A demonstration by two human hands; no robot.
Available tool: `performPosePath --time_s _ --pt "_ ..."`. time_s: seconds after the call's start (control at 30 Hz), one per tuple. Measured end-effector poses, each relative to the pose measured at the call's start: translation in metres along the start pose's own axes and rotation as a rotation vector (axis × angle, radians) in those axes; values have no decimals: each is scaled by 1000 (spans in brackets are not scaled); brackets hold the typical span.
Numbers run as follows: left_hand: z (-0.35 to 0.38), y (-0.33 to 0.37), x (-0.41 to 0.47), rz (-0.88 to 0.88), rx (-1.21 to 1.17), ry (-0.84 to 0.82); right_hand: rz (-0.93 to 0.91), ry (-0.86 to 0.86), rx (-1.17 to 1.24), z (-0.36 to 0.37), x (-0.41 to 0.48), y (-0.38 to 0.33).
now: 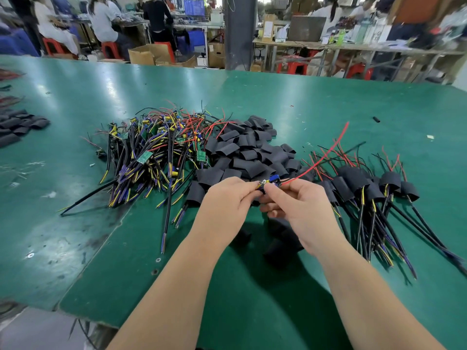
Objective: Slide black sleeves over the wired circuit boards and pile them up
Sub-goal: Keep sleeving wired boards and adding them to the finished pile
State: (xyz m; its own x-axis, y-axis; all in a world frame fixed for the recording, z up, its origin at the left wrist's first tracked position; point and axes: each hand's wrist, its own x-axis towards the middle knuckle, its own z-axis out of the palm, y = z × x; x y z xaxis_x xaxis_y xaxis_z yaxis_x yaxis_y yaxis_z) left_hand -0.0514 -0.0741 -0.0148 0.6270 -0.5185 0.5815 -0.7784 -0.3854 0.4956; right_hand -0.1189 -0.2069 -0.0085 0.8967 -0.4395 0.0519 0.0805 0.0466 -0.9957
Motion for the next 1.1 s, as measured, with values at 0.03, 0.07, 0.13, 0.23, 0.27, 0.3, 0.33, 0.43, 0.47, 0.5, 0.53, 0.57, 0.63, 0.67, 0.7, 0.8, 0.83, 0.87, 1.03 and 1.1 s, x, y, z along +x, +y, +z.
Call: performPosePath --time_s 0.03,0.07,0.13,0.23,0.27,0.3,0.33,0.43,0.47,0.5,0.53,0.57,0.63,0.67,0.7,0.8,0.83,0.87,1.03,1.1 --pt "2 0 1 -16 43 -41 -3 -7 -28 1 1 2" --pt "5 -1 1 -39 88 -86 -3 -20 -59 1 2 4" --pt "10 -4 1 -123 154 -155 14 -79 -153 1 7 5" --pt "12 -10 2 -300 211 -172 0 -186 -484 -1 17 2" --pt "12 -11 2 -346 222 -171 -18 -194 -624 -1 21 0" --pt "10 -12 2 -379 226 -161 -40 -188 -749 2 26 -1" --pt "8 -13 3 -399 226 -139 -71 -175 -850 6 31 -3" --pt "4 -15 2 -393 211 -14 -157 -116 -1011 29 51 -1" --pt "2 -16 2 -387 205 26 -162 -94 -1034 39 58 2" --pt "1 -18 2 -382 197 52 -147 -78 -1049 48 66 6" --pt "0 -19 2 -379 187 70 -109 -62 -1058 55 73 10" --pt "-2 -21 2 -379 180 84 -66 -55 -1063 62 79 16" --pt "-5 -24 0 -385 175 103 -27 -39 -1033 70 87 24" --pt "-5 -25 0 -385 174 109 -45 -22 -971 73 88 26" --pt "-5 -26 0 -383 172 114 -72 -4 -886 75 88 26" --pt "-6 -28 1 -380 163 127 -88 49 -702 74 85 20" --pt "-7 -29 1 -387 162 135 -93 82 -682 70 83 18" --pt "-7 -30 1 -398 166 141 -84 126 -642 64 79 16" --pt "-9 -34 2 -420 148 92 20 181 -165 16 58 3" --pt "-9 -34 3 -408 123 58 9 117 109 -5 44 -7"
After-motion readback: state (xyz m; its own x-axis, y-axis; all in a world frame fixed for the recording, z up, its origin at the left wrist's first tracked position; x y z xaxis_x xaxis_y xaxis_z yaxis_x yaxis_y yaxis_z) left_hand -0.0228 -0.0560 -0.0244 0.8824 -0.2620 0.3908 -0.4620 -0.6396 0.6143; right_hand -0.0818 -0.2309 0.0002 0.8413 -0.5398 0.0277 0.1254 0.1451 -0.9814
